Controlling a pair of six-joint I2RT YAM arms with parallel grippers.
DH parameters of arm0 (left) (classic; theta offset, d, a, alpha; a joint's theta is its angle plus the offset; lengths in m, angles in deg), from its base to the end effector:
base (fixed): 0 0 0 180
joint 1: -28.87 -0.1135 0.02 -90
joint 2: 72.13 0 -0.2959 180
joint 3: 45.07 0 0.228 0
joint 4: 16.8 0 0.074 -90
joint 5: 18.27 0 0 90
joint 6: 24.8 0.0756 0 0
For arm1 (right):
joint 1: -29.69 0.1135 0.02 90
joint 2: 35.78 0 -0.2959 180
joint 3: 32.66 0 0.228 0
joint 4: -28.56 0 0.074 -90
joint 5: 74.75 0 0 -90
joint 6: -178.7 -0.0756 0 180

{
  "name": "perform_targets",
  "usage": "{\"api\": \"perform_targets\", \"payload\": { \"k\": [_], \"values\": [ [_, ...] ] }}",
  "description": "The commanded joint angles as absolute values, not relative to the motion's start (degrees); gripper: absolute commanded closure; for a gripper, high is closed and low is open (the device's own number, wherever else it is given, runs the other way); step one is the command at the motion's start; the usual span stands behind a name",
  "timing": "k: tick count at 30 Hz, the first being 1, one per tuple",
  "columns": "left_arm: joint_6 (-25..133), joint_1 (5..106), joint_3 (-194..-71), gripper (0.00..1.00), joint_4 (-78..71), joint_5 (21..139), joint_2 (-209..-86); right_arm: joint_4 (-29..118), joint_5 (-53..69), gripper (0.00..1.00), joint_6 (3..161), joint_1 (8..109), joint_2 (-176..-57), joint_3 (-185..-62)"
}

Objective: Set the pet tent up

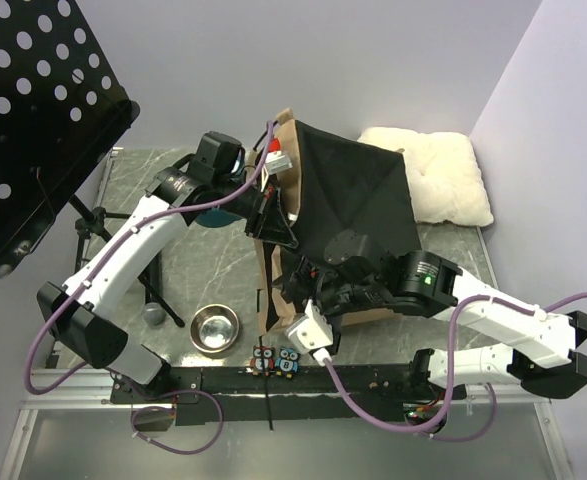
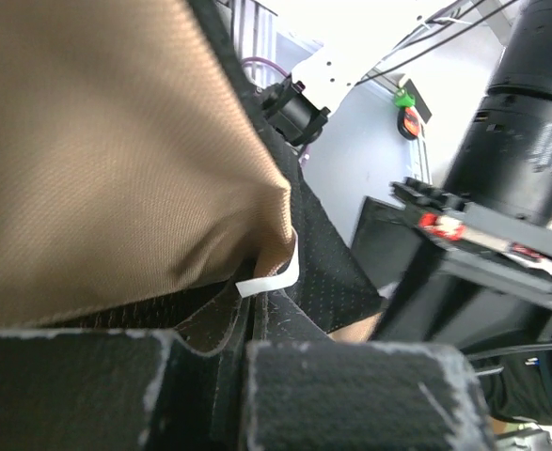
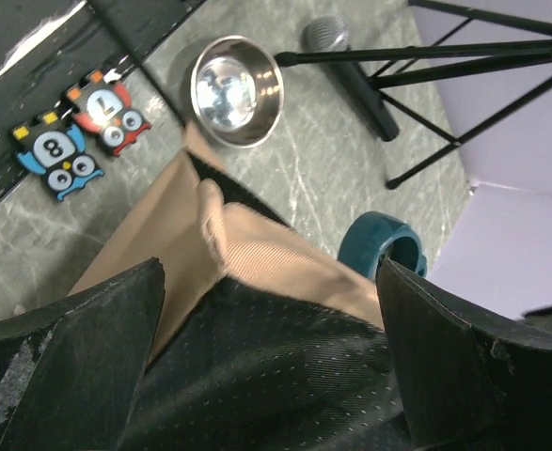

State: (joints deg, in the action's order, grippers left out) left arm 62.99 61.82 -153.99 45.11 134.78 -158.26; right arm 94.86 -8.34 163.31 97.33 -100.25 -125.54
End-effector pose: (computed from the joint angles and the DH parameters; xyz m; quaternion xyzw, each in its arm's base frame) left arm 0.2102 -0.2166 0.4287 0.4206 0.6827 -0.5607 0.2065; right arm 0.0504 0.2021 0.4010 -0.8612 0.1995 0.1572 0.4403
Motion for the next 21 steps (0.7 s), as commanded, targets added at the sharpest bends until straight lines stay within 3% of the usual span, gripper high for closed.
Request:
{"api": "perform_targets", "payload": {
  "k": [1, 5, 7, 17, 20, 21],
  "values": [
    [64.5, 62.71, -156.39, 0.99, 45.83, 138.26, -158.0, 94.71, -8.74, 0.0, 166.22, 97.63, -100.29, -124.03],
    [64.5, 63.24, -156.48, 0.99, 46.09, 138.79, -158.0, 93.74, -5.85, 0.02, 165.43, 97.45, -101.78, -123.86],
    [66.5, 63.59, -156.65, 0.99, 46.44, 139.23, -158.0, 92.34, -4.7, 0.08, 164.82, 97.19, -102.4, -123.16],
    [68.19, 64.38, -157.53, 0.99, 48.29, 141.6, -158.62, 89.61, -6.1, 0.75, 163.41, 95.34, -102.49, -122.71],
    [67.84, 64.56, -157.36, 0.99, 47.76, 141.43, -158.44, 89.96, -6.46, 1.0, 162.88, 95.17, -102.75, -123.85],
    [67.49, 64.56, -157.1, 0.99, 47.41, 141.25, -158.36, 90.05, -6.54, 1.0, 162.53, 95.17, -102.84, -124.29]
  ]
}}
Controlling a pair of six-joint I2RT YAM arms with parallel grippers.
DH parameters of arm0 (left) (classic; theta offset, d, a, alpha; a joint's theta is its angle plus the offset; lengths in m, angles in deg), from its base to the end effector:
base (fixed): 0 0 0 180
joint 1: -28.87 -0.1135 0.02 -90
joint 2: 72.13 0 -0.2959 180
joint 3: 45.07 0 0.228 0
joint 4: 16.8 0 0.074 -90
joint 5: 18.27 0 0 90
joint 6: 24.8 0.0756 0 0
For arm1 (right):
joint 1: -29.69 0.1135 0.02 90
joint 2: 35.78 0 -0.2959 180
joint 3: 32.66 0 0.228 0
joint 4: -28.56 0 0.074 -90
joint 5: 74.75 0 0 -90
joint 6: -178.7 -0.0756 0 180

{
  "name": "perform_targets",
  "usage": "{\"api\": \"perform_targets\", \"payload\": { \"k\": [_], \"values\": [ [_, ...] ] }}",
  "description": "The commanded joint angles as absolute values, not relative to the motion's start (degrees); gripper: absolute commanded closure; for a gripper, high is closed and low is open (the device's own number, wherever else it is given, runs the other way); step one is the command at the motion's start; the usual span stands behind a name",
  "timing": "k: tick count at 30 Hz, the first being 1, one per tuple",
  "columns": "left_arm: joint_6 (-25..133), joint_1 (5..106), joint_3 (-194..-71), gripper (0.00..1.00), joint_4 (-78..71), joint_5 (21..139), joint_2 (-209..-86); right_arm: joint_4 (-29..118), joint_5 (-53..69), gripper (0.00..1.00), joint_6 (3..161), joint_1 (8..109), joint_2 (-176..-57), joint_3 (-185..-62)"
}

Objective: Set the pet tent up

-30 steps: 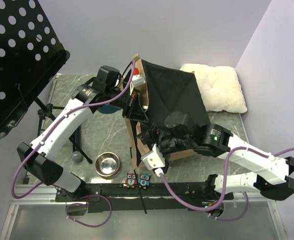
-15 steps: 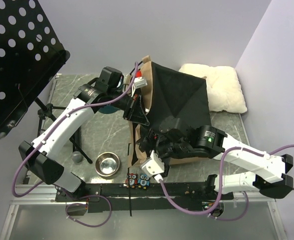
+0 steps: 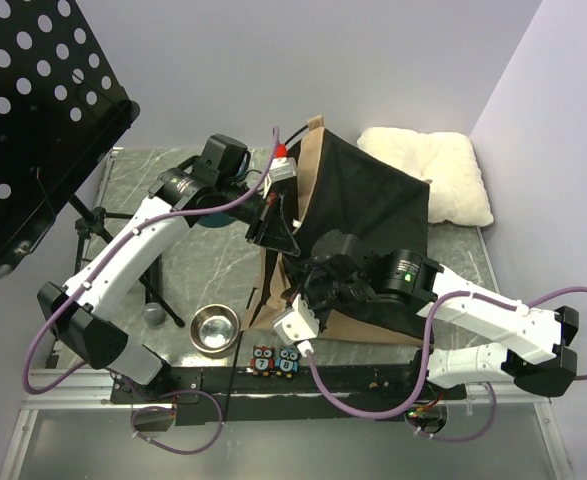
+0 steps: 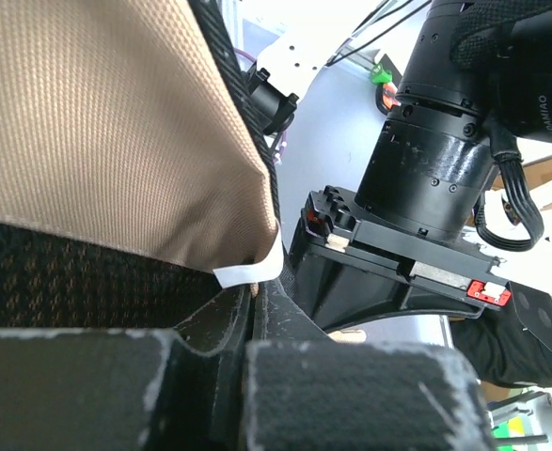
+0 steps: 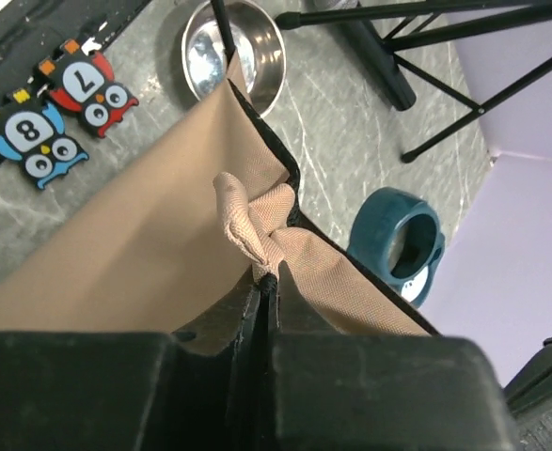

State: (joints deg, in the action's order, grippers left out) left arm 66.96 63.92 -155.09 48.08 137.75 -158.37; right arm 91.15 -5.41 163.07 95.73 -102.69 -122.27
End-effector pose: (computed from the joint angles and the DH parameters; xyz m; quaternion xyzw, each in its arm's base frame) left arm 0.1962 -0.2220 0.4319 0.4550 0.6531 -0.5746 0.1905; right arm 0.0671 0.2168 0.3809 -0.8643 0.2304 0.1318 0.4273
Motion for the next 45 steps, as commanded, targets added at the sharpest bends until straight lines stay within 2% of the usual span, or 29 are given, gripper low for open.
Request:
{"api": "perform_targets", "payload": {
  "k": [1, 2, 3, 5, 7, 10, 11, 20, 24, 29, 35, 42, 45],
  "values": [
    [67.05, 64.47, -156.83, 0.99, 46.97, 140.73, -158.27, 90.05, -6.89, 1.0, 161.49, 95.08, -102.75, -124.64],
    [66.53, 64.47, -156.48, 0.99, 46.36, 139.85, -158.01, 90.05, -7.68, 1.0, 160.52, 94.64, -102.66, -125.0],
    [66.44, 64.38, -156.39, 0.9, 46.01, 138.8, -157.74, 89.87, -8.56, 1.0, 159.29, 94.03, -102.32, -125.35],
    [67.05, 62.81, -156.48, 0.58, 45.22, 136.34, -156.69, 89.96, -10.75, 1.0, 155.78, 92.37, -101.44, -125.96],
    [65.74, 59.13, -156.13, 0.4, 41.63, 135.89, -154.94, 89.87, -13.12, 1.0, 152.44, 90.08, -100.56, -126.06],
    [59.77, 52.97, -153.41, 0.01, 31.27, 135.89, -150.46, 89.17, -17.08, 1.0, 148.04, 86.04, -98.63, -125.27],
    [58.62, 51.21, -152.71, 0.0, 28.1, 135.54, -148.88, 89.08, -18.48, 1.0, 146.55, 84.9, -97.84, -124.83],
    [56.77, 43.64, -140.06, 0.0, 17.01, 138.52, -131.31, 81.53, -31.32, 1.0, 134.59, 75.31, -89.4, -118.5],
    [50.37, 43.64, -131.1, 0.1, 10.87, 142.82, -123.13, 79.15, -35.72, 1.0, 129.58, 72.41, -88.34, -117.79],
    [42.44, 43.73, -121.94, 0.26, 2.84, 143.8, -116.87, 75.46, -39.33, 1.0, 124.83, 69.77, -88.25, -116.12],
    [43.84, 50.91, -125.0, 0.51, 3.82, 142.22, -122.83, 75.19, -41.7, 1.0, 122.1, 68.27, -89.3, -115.77],
    [29.98, 61.82, -127.29, 0.99, -11.9, 144.94, -132.77, 74.58, -41.7, 1.0, 120.87, 68.19, -89.39, -115.68],
    [21.38, 64.9, -128.62, 0.99, -20.49, 146.52, -136.29, 74.84, -41.44, 1.0, 121.13, 68.19, -89.48, -115.77]
  ]
}}
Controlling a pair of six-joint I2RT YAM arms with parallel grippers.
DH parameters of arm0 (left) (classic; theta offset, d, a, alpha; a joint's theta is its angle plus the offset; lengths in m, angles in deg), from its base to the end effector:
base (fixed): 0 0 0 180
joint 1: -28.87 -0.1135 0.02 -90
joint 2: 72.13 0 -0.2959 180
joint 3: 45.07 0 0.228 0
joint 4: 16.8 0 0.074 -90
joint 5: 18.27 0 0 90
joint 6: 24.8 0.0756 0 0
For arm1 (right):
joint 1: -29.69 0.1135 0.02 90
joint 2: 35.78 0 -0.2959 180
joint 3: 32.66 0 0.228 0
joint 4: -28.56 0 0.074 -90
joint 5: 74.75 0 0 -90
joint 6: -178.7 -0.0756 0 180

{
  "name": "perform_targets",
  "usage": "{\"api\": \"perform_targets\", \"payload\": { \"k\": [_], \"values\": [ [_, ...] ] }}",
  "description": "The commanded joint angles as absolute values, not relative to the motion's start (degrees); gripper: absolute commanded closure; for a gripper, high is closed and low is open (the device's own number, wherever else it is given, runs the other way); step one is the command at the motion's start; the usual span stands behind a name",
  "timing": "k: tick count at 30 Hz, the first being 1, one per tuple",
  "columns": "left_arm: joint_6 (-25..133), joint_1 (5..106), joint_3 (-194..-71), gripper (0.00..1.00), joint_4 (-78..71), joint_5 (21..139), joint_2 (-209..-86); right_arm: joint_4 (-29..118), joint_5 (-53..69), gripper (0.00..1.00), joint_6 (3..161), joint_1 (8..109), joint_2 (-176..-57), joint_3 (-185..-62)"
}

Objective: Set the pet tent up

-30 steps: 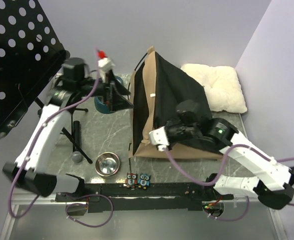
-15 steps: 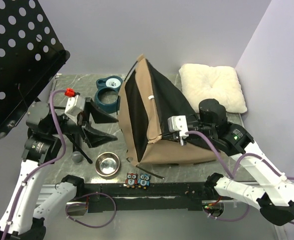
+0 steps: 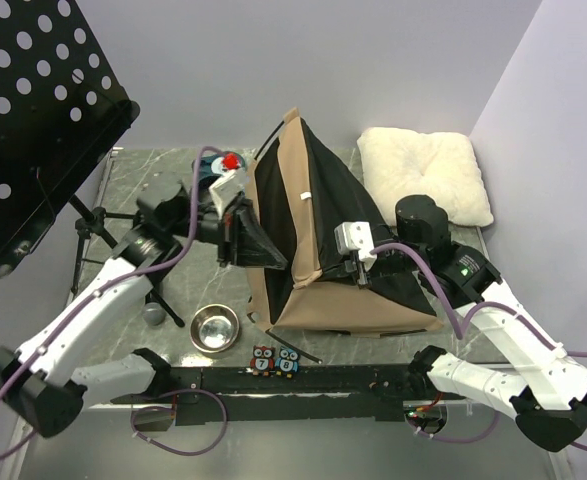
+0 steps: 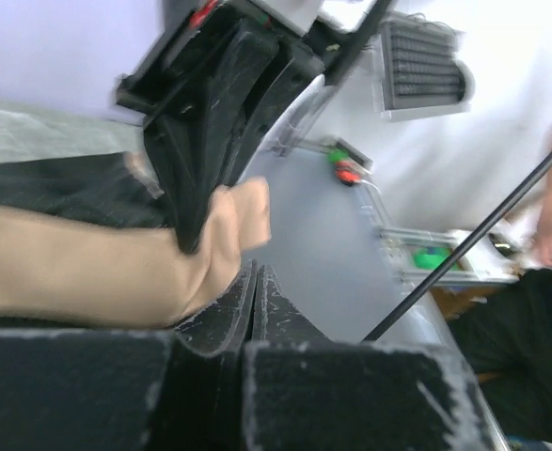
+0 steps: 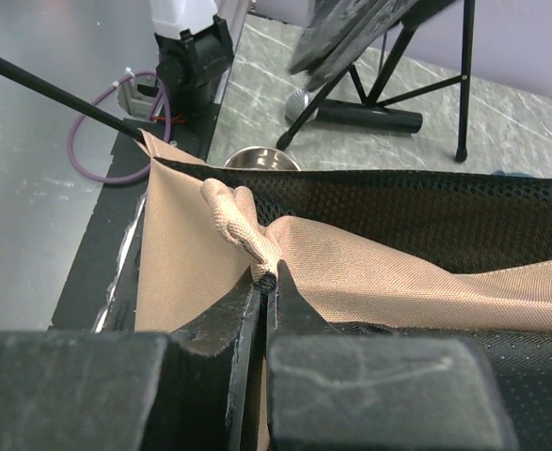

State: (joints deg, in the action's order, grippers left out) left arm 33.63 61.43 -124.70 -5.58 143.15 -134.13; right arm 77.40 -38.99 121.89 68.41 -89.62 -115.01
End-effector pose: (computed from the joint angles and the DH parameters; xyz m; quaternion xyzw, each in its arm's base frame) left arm 0.1265 -0.1658 0.4548 0.4398 0.5374 -0.6510 0.3065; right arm 0.0838 0.1458 0.4202 -0.6397 0.4385 0.3983 0.4898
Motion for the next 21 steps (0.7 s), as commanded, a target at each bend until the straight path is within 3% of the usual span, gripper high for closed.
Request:
{"api": "perform_targets", "payload": {
  "k": [1, 12, 21],
  "values": [
    [19.35, 66.13, -128.62, 0.99, -22.88, 146.87, -136.99, 74.67, -41.44, 1.0, 121.05, 68.19, -89.31, -115.68],
    [25.91, 74.57, -130.73, 0.99, -13.77, 149.16, -138.49, 74.67, -41.44, 1.0, 120.52, 68.19, -90.1, -116.91],
    [32.61, 74.84, -136.96, 0.99, -3.21, 147.85, -144.73, 75.28, -41.7, 1.0, 120.87, 68.18, -90.18, -117.0]
  ]
}}
